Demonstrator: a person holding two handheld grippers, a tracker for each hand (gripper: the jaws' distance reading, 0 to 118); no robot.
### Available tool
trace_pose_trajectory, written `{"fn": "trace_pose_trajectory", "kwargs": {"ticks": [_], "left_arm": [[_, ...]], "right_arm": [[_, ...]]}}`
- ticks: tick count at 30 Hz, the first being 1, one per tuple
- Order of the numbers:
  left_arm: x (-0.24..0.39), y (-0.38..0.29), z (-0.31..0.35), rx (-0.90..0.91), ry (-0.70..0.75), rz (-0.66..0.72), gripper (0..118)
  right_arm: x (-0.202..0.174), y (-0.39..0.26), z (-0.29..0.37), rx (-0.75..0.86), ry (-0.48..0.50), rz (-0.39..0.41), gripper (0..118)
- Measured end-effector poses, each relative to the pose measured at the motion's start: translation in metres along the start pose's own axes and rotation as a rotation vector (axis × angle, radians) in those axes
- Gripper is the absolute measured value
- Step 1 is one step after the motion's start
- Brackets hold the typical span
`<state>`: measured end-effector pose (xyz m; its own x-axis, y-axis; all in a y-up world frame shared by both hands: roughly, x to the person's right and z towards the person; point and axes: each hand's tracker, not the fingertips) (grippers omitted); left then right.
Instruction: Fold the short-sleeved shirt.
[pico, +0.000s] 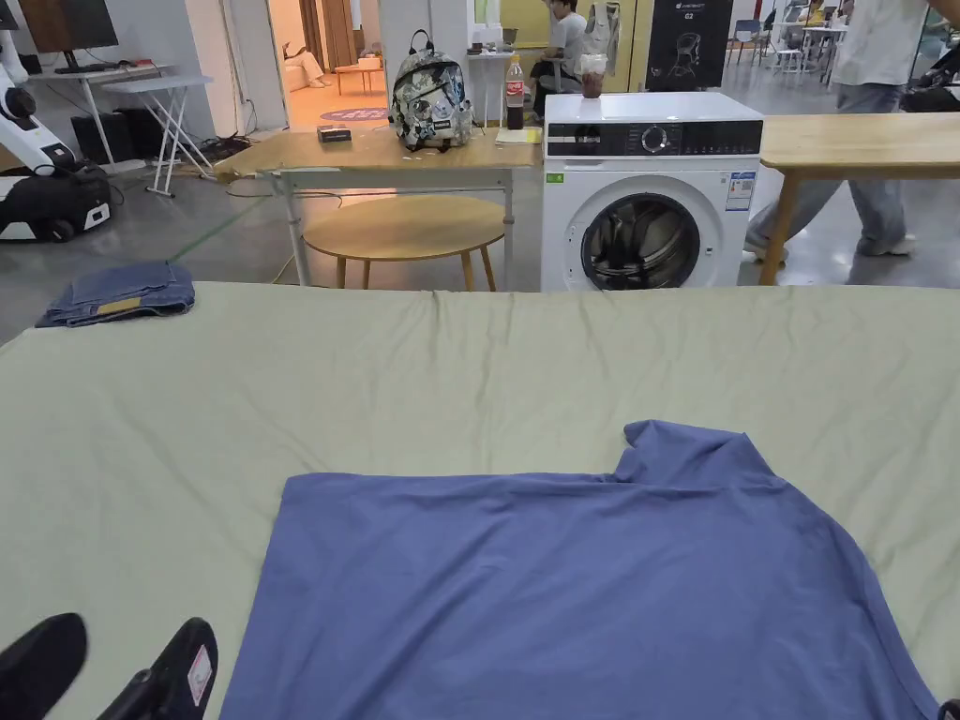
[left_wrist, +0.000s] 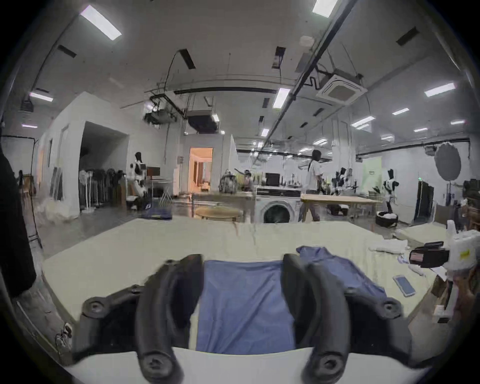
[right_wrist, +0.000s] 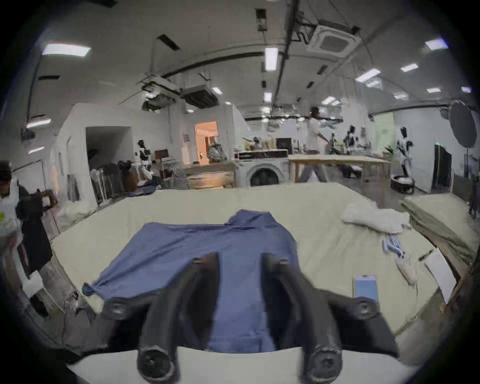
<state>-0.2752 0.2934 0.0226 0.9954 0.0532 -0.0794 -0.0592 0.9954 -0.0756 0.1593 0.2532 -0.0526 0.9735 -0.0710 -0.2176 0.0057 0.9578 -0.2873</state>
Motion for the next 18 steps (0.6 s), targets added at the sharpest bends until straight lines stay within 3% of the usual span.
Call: {"fn": "trace_pose_trajectory", "kwargs": {"ticks": [2, 3, 9, 14, 17, 18], "left_arm": [[0.008, 0.001, -0.006, -0.029, 0.004, -0.026, 13], [0.01, 0.0, -0.008, -0.043, -0.005, -0.024, 0], [0.014, -0.014, -0.013, -0.127, -0.076, 0.051, 0], [-0.005, -0.023, -0.006, -0.126, -0.037, 0.064, 0], [-0.024, -0.034, -0.008, -0.21, 0.071, 0.0, 0], [-0.032, -0.042, -0.007, -0.232, 0.069, -0.003, 11]], "right_arm": [[-0.009, 0.0, -0.006, -0.025, -0.005, 0.017, 0], [-0.015, 0.0, -0.01, -0.026, 0.002, 0.015, 0], [-0.02, -0.006, -0.018, -0.065, 0.01, -0.005, 0], [-0.014, -0.007, -0.017, -0.066, -0.007, -0.015, 0], [-0.008, -0.011, -0.015, -0.079, -0.013, -0.054, 0], [-0.007, -0.014, -0.015, -0.085, -0.012, -0.069, 0]]}}
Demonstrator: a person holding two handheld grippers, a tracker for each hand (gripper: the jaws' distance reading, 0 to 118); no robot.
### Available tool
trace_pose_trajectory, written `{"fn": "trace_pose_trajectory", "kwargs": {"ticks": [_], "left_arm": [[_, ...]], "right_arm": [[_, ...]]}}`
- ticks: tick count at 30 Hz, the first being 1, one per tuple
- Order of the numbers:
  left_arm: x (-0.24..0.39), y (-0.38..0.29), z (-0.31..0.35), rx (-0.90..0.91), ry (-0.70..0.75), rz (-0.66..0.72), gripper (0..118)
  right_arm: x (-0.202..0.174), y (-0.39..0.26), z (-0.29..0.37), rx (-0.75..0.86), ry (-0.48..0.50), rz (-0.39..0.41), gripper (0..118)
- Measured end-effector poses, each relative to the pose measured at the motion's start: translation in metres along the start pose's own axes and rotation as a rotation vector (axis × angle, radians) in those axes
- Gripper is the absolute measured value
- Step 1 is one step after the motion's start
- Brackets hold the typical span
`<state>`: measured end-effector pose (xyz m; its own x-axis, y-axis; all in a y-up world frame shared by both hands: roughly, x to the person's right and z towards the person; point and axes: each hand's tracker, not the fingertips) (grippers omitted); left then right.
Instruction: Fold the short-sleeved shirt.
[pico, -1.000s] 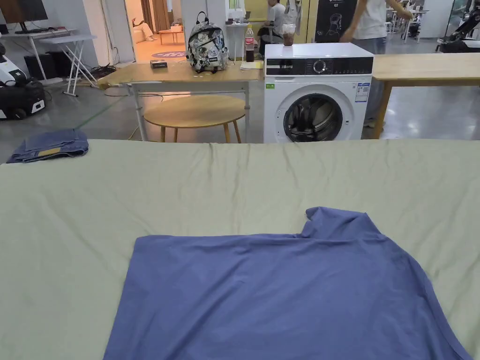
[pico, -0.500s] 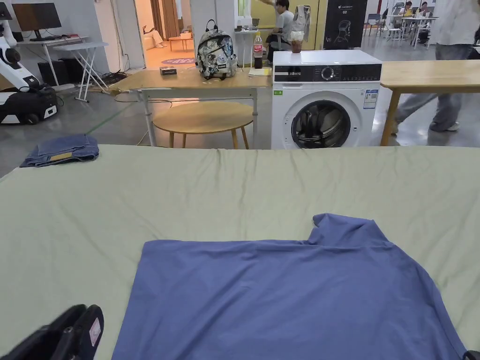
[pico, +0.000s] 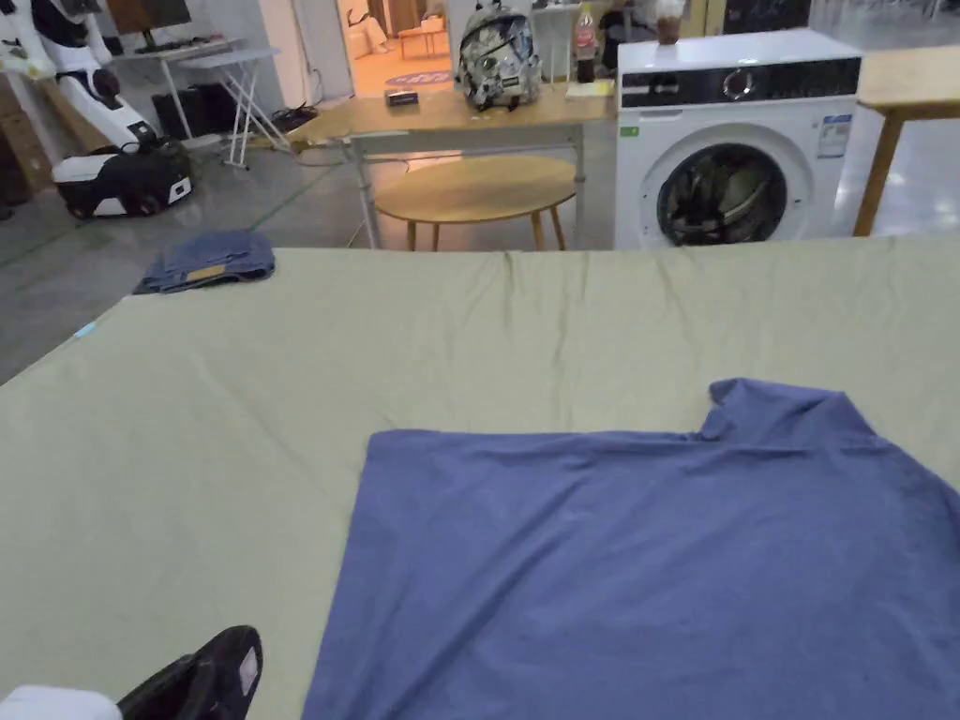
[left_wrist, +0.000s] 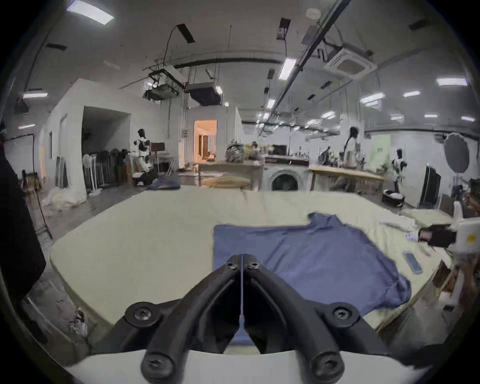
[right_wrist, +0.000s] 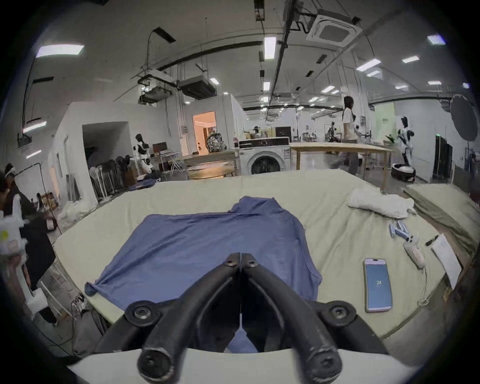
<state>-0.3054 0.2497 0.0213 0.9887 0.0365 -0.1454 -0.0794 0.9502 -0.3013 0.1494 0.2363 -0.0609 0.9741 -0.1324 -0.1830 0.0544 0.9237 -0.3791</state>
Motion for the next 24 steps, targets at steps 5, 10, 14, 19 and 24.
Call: {"fn": "trace_pose_trajectory", "kwargs": {"ticks": [5, 10, 14, 19, 24], "left_arm": [[-0.03, -0.064, -0.028, -0.219, -0.024, 0.105, 60], [-0.047, -0.118, -0.06, -0.376, -0.031, 0.194, 64], [-0.04, -0.13, -0.084, -0.45, -0.004, 0.15, 55], [-0.021, -0.129, -0.093, -0.506, 0.01, 0.076, 10], [-0.007, -0.126, -0.095, -0.529, 0.033, -0.015, 8]], "right_arm": [[0.012, -0.016, -0.005, -0.062, 0.028, -0.056, 0], [0.019, -0.026, 0.0, -0.061, 0.069, -0.092, 0], [0.028, -0.032, 0.0, -0.084, 0.028, -0.102, 0], [0.047, -0.043, 0.007, -0.104, -0.041, -0.133, 0], [0.068, -0.054, 0.003, -0.149, -0.135, -0.139, 40]]}}
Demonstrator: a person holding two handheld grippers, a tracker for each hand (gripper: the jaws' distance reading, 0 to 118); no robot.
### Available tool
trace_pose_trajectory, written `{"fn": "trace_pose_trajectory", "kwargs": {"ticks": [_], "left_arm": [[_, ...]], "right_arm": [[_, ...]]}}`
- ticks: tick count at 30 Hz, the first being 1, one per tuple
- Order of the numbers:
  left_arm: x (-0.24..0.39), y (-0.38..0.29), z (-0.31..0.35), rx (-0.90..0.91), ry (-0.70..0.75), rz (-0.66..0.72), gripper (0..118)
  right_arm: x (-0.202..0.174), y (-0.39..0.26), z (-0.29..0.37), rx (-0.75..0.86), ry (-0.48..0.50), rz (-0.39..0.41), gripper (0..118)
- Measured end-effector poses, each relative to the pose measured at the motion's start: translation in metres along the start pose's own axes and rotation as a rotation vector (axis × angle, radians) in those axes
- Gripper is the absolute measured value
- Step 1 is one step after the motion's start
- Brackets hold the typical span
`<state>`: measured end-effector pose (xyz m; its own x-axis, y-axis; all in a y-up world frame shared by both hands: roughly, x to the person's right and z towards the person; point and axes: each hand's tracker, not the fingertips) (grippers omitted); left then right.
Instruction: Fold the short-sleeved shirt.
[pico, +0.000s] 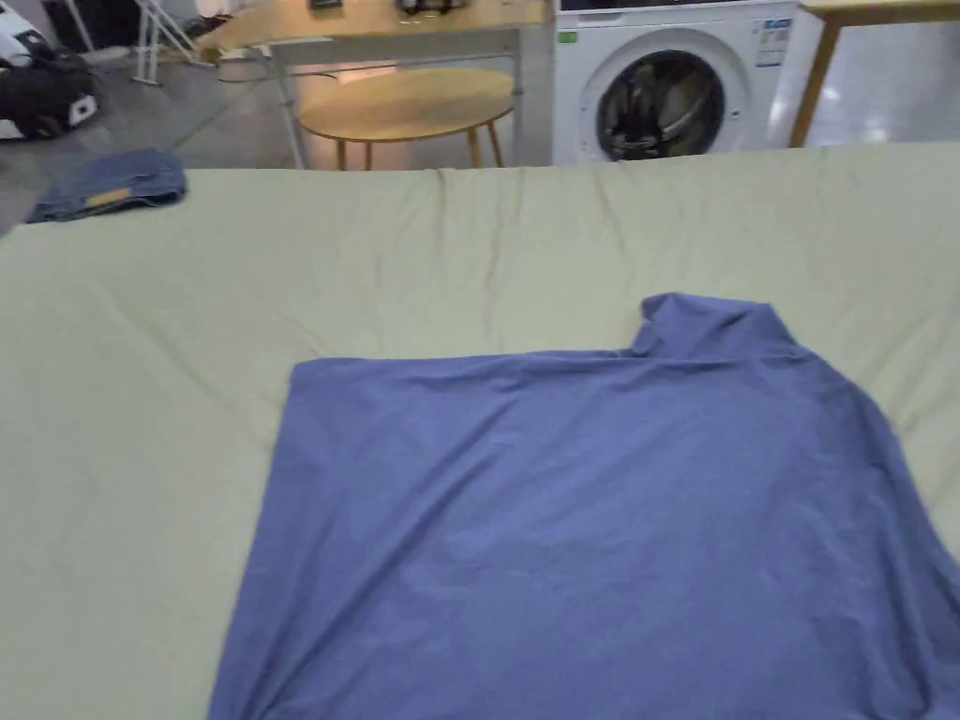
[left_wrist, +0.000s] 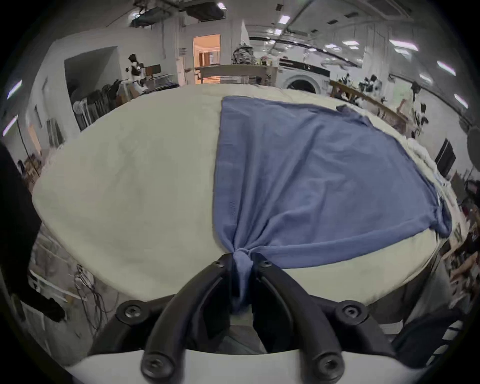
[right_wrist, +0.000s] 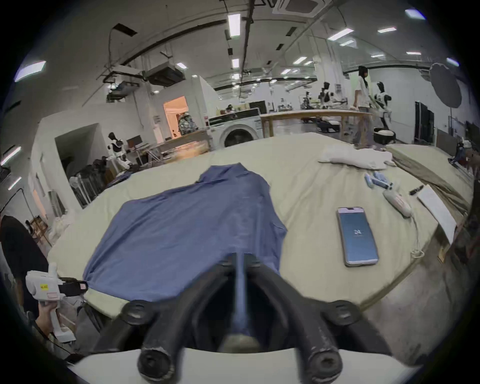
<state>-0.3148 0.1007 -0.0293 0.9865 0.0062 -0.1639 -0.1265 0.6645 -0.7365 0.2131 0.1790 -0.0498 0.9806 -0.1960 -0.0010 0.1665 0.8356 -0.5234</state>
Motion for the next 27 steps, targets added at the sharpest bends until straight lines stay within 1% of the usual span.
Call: {"fn": "trace_pose_trajectory", "kwargs": {"ticks": [1, 2, 4, 9, 10, 12, 13, 14, 17, 18, 19, 20, 21, 22, 23, 24, 25, 26, 27], "left_arm": [[0.003, 0.0, -0.001, -0.005, 0.008, -0.021, 8], [0.003, 0.0, 0.0, -0.01, 0.013, -0.024, 8], [0.005, 0.001, -0.001, -0.01, 0.019, -0.03, 8], [0.003, 0.001, 0.003, -0.007, -0.004, 0.006, 8], [0.002, 0.002, 0.006, -0.007, -0.006, 0.013, 8], [0.004, 0.003, 0.007, -0.01, -0.008, 0.021, 8], [0.006, 0.003, 0.008, -0.011, -0.006, 0.02, 8], [0.007, 0.005, 0.009, -0.012, -0.002, 0.019, 8], [0.01, 0.005, 0.009, -0.011, 0.011, 0.021, 8], [0.008, 0.004, 0.008, -0.011, 0.013, 0.024, 8], [0.007, 0.004, 0.007, -0.013, 0.014, 0.027, 8], [0.007, 0.004, 0.007, -0.013, 0.013, 0.03, 8], [0.006, 0.004, 0.008, -0.014, 0.01, 0.033, 8], [0.004, 0.004, 0.008, -0.009, 0.005, 0.041, 8], [0.002, 0.002, 0.009, -0.001, -0.003, 0.055, 8], [0.0, 0.0, 0.01, 0.011, -0.012, 0.076, 8], [-0.003, -0.001, 0.01, 0.017, -0.03, 0.101, 7], [-0.009, 0.001, 0.012, 0.019, -0.057, 0.137, 7], [-0.014, 0.006, 0.019, 0.025, -0.085, 0.189, 6]], "right_arm": [[0.0, 0.002, -0.001, -0.025, -0.016, -0.004, 74], [0.003, 0.002, -0.007, -0.069, -0.035, -0.009, 81], [0.016, -0.005, -0.023, -0.092, -0.056, -0.044, 79], [0.052, -0.014, -0.079, -0.23, -0.028, -0.256, 79], [0.053, -0.017, -0.086, -0.236, -0.017, -0.275, 75], [0.046, -0.021, -0.09, -0.247, -0.01, -0.274, 58], [0.039, -0.023, -0.084, -0.245, -0.007, -0.277, 53], [0.034, -0.026, -0.077, -0.24, 0.016, -0.288, 53], [0.023, -0.038, -0.065, -0.247, 0.04, -0.314, 55], [0.022, -0.042, -0.071, -0.262, 0.042, -0.307, 55], [0.021, -0.045, -0.076, -0.286, 0.034, -0.288, 49], [0.019, -0.047, -0.08, -0.289, -0.021, -0.256, 30], [0.017, -0.046, -0.081, -0.28, -0.074, -0.229, 1], [0.017, -0.045, -0.081, -0.283, -0.088, -0.212, 1], [0.019, -0.043, -0.079, -0.275, -0.039, -0.256, 1], [0.019, -0.041, -0.076, -0.272, -0.04, -0.267, 1], [0.018, -0.038, -0.073, -0.268, -0.042, -0.259, 1], [0.015, -0.032, -0.068, -0.257, -0.049, -0.231, 1], [0.01, -0.022, -0.061, -0.208, -0.063, -0.192, 1]]}}
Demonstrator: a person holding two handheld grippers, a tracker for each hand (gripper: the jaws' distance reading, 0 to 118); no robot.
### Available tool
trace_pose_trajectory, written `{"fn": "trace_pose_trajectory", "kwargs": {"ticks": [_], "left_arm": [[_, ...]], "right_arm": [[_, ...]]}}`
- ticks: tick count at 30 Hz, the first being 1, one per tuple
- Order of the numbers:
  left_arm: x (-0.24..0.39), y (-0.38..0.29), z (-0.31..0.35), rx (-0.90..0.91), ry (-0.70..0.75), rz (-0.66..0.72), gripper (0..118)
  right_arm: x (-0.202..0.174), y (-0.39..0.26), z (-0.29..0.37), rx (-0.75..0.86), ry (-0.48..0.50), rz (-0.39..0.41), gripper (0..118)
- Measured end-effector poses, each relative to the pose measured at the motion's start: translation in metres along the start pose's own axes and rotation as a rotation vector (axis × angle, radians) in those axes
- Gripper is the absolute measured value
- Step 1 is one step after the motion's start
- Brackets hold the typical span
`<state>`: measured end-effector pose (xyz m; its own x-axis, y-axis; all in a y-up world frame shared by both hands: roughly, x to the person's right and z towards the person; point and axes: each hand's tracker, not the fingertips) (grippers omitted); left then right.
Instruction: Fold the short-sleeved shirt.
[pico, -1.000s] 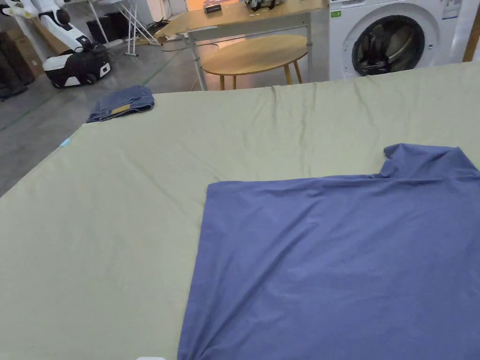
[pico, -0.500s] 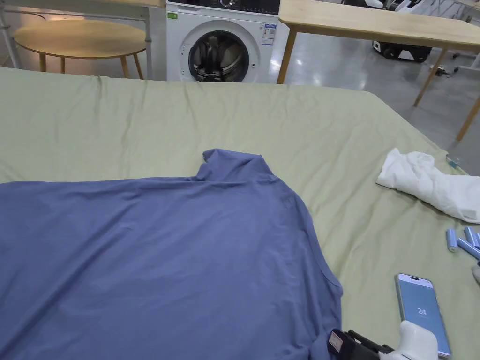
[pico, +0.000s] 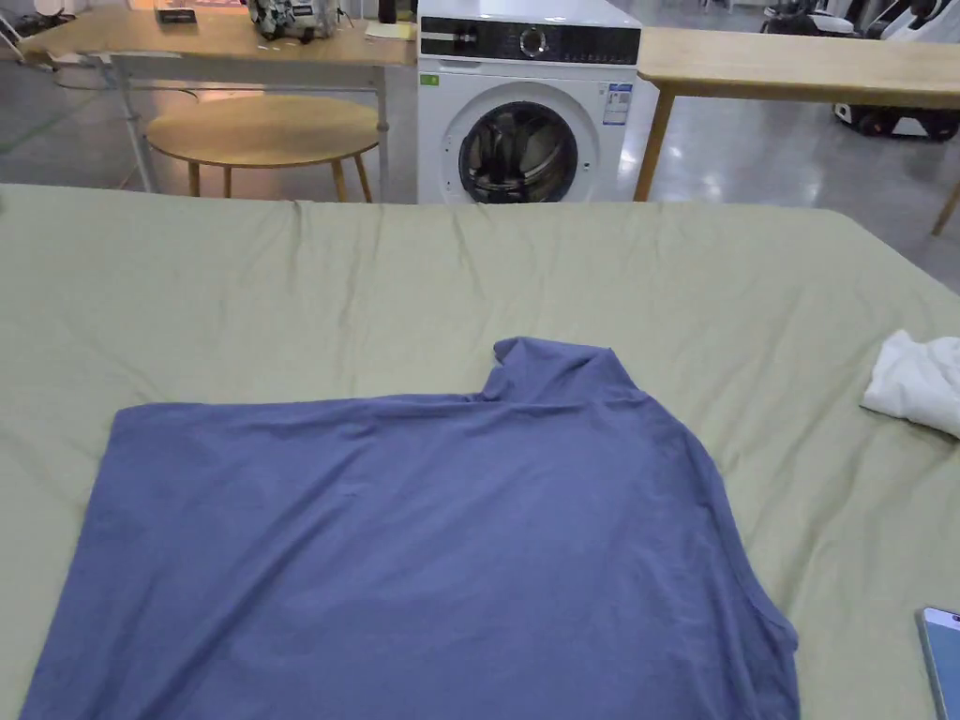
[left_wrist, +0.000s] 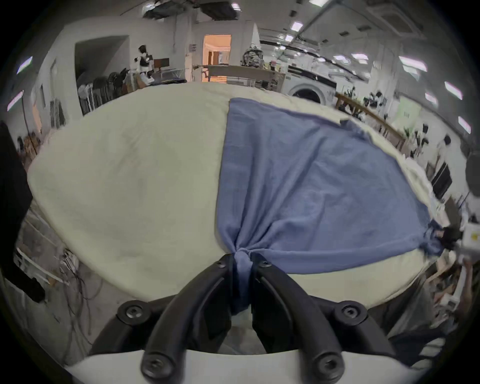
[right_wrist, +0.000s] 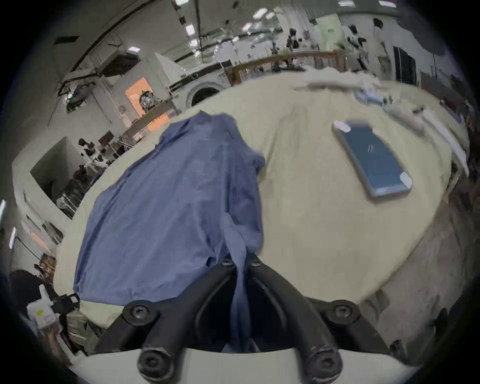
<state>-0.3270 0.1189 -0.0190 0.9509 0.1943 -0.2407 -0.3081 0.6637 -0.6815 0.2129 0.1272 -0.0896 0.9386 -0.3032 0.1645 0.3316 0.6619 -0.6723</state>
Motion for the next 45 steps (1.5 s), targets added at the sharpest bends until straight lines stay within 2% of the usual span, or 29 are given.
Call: {"fn": "trace_pose_trajectory", "kwargs": {"ticks": [1, 4, 8, 12, 14, 18, 19, 20, 21, 22, 23, 26, 27, 30, 34, 36, 39, 41, 42, 44, 45], "left_arm": [[0.002, 0.007, 0.01, 0.038, -0.014, 0.005, 6], [0.001, 0.038, 0.016, 0.118, -0.002, -0.135, 6], [0.015, 0.111, -0.001, 0.188, -0.033, -0.176, 6], [0.012, 0.178, -0.053, 0.173, -0.059, -0.17, 6], [0.008, 0.203, -0.086, 0.124, -0.064, -0.157, 6], [-0.003, 0.229, -0.153, 0.045, -0.096, -0.052, 7], [-0.001, 0.229, -0.16, 0.045, -0.104, -0.032, 7], [-0.002, 0.233, -0.167, 0.046, -0.094, -0.037, 15], [-0.003, 0.234, -0.169, 0.053, -0.089, -0.005, 34], [-0.004, 0.236, -0.171, 0.072, -0.084, -0.007, 71], [-0.006, 0.238, -0.168, 0.085, -0.082, -0.024, 84], [0.001, 0.243, -0.13, 0.199, -0.108, -0.127, 84], [0.006, 0.242, -0.11, 0.243, -0.11, -0.171, 84], [0.026, 0.227, -0.044, 0.418, -0.163, -0.268, 84], [0.058, 0.194, 0.037, 0.561, -0.143, -0.316, 84], [0.078, 0.169, 0.069, 0.612, -0.115, -0.339, 84], [0.091, 0.139, 0.095, 0.629, -0.111, -0.341, 73], [0.099, 0.122, 0.108, 0.655, -0.091, -0.335, 70], [0.102, 0.114, 0.115, 0.649, -0.088, -0.332, 63], [0.102, 0.103, 0.123, 0.648, -0.09, -0.321, 14], [0.103, 0.097, 0.127, 0.637, -0.07, -0.291, 0]], "right_arm": [[-0.005, 0.008, 0.008, 0.033, 0.013, 0.021, 1], [-0.02, 0.046, 0.009, 0.092, 0.077, 0.077, 1], [-0.049, 0.123, -0.035, 0.136, 0.112, 0.153, 1], [-0.078, 0.191, -0.107, 0.113, 0.11, 0.217, 1], [-0.101, 0.215, -0.139, 0.086, 0.076, 0.263, 1], [-0.119, 0.239, -0.213, 0.029, 0.038, 0.285, 2], [-0.117, 0.239, -0.224, 0.001, 0.022, 0.277, 10], [-0.117, 0.238, -0.235, -0.026, -0.003, 0.271, 29], [-0.114, 0.235, -0.24, -0.016, -0.006, 0.266, 55], [-0.109, 0.232, -0.242, -0.015, -0.01, 0.254, 80], [-0.104, 0.232, -0.24, -0.012, -0.007, 0.248, 82], [-0.087, 0.232, -0.201, 0.112, 0.053, 0.231, 81], [-0.084, 0.232, -0.181, 0.142, 0.088, 0.251, 81], [-0.084, 0.215, -0.105, 0.292, 0.108, 0.348, 81], [-0.088, 0.176, -0.019, 0.416, 0.125, 0.422, 80], [-0.092, 0.151, 0.015, 0.444, 0.135, 0.45, 73], [-0.099, 0.12, 0.047, 0.478, 0.153, 0.465, 28], [-0.104, 0.101, 0.063, 0.487, 0.15, 0.467, 21], [-0.106, 0.096, 0.066, 0.487, 0.154, 0.47, 17], [-0.111, 0.082, 0.074, 0.477, 0.15, 0.468, 12], [-0.112, 0.075, 0.076, 0.465, 0.16, 0.467, 0]]}}
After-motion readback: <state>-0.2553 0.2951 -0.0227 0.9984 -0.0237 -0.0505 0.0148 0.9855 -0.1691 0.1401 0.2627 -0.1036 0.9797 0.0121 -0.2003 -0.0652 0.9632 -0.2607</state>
